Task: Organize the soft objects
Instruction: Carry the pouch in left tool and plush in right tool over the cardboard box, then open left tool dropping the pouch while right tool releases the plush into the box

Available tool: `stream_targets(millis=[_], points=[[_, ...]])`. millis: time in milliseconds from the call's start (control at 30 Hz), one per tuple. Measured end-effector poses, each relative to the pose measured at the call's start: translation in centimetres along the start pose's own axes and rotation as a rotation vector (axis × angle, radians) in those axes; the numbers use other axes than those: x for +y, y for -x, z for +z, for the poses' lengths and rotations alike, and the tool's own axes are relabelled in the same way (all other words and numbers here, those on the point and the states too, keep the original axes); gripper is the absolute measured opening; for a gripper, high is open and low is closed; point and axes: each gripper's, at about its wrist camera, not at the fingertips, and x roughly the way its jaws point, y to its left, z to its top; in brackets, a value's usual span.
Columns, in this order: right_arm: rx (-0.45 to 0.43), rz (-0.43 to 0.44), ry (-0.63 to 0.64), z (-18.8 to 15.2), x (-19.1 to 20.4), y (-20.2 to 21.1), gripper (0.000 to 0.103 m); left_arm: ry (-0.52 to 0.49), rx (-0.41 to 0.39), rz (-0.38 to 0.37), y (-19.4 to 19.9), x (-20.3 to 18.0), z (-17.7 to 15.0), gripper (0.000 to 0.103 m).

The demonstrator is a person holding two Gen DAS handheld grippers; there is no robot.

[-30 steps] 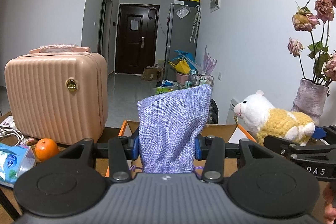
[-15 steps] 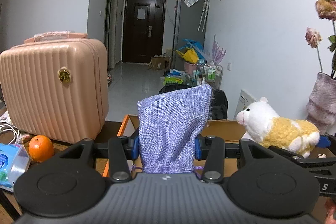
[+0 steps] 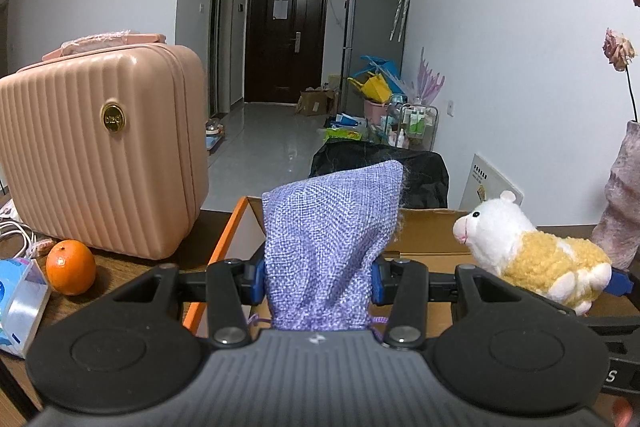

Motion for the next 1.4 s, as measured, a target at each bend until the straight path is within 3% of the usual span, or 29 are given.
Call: stream_targets(millis=[100,133,167,233,367,900,1400], points=[[0.008,-0.004,-0.001,0.0,0.1,-0.4,0.092,0.000,0.007,0.001,-0.2,-0.1,-0.1,0.047],[0.010,-0.004,-0.001,0.0,0.2,-0.5,0.094,0.004,0.014,0.002,-0.3,0.0,0.0,0.053],[0.015,-0.006,-0.002,0.2,0.2,-0.7,0.096,0.009,0.022,0.005,-0.5,0.1,0.1,0.073],[0.030,-0.006,-0.010,0.3,0.2,-1.0,0.098,0.013,0.010,0.029,-0.5,0.2,0.2,0.091],[0.035,-0.023,-0.033,0.6,0.1,-1.2,0.103,0.001,-0.005,0.038,-0.2,0.0,0.1,0.102],[0.024,-0.044,-0.033,0.3,-0.4,0.0,0.103,-0.008,-0.018,0.060,0.3,0.2,0.1,0.103],[0.000,-0.082,-0.023,-0.1,-0.3,3.6,0.103,-0.021,-0.097,0.036,4.9,0.6,-0.3,0.103]])
